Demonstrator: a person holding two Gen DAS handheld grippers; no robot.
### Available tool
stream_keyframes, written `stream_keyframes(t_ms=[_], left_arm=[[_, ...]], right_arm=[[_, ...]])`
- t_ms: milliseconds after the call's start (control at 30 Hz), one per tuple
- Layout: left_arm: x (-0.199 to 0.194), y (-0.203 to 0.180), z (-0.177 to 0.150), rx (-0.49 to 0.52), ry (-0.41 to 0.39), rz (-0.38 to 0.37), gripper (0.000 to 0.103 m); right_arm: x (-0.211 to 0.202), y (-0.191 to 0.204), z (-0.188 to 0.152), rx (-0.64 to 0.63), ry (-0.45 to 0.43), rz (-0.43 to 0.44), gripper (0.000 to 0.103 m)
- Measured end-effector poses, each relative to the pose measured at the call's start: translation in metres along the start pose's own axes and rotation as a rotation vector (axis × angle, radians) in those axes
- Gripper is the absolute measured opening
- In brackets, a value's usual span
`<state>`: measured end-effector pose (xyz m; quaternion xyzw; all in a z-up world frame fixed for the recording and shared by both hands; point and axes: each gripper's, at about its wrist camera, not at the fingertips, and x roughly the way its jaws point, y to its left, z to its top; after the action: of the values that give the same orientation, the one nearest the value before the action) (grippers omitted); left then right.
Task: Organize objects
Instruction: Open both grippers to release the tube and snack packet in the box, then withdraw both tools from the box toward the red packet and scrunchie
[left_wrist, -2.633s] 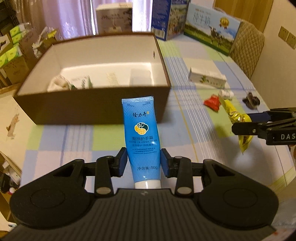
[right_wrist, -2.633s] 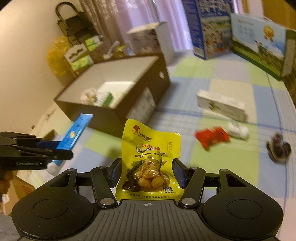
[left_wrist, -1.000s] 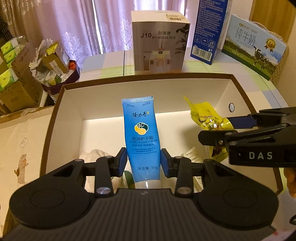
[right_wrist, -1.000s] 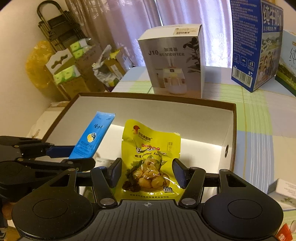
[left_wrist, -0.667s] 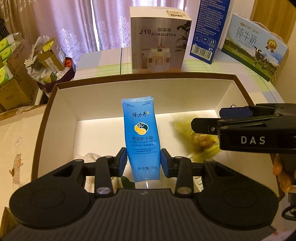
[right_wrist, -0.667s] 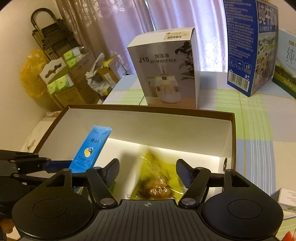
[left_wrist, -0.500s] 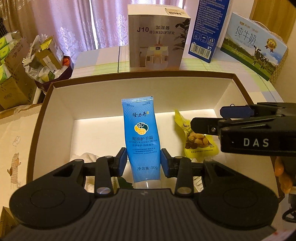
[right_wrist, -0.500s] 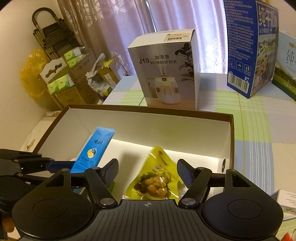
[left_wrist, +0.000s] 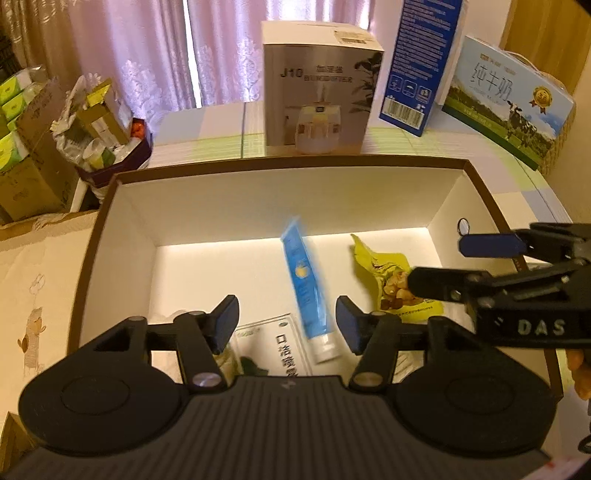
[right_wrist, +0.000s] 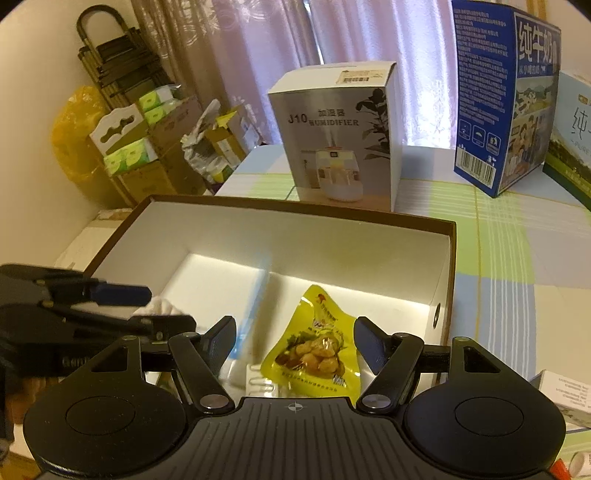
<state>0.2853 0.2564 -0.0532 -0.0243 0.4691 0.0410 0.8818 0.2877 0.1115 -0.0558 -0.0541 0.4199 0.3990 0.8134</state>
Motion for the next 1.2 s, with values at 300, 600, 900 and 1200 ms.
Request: stream_keyframes(t_ms=[300,600,900,1200], left_arm=[[-0.025,0.009,-0.013,-0.032,-0.002,0.025,0.071],[-0.052,0.006,-0.028,-0.046,-0.011,0.031,0.081],[-0.078,-0.007,-0.049,-0.058,-0.015,0.024,0.087],[-0.104,-0.021,-0.065,-0.065,-0.042,0.026,0.087]], right_arm=[[-0.017,0.012,-0.013,-0.038,0.012,0.001,0.069],[-0.038,0.02,-0.021,-0.031,0.002,0.007,0.069],[-0.066,0.026,-0.038,-0.013,-0.001,0.013,0.069],[-0.096,0.029,-0.058,-0.003,-0.013,0.014,0.069]])
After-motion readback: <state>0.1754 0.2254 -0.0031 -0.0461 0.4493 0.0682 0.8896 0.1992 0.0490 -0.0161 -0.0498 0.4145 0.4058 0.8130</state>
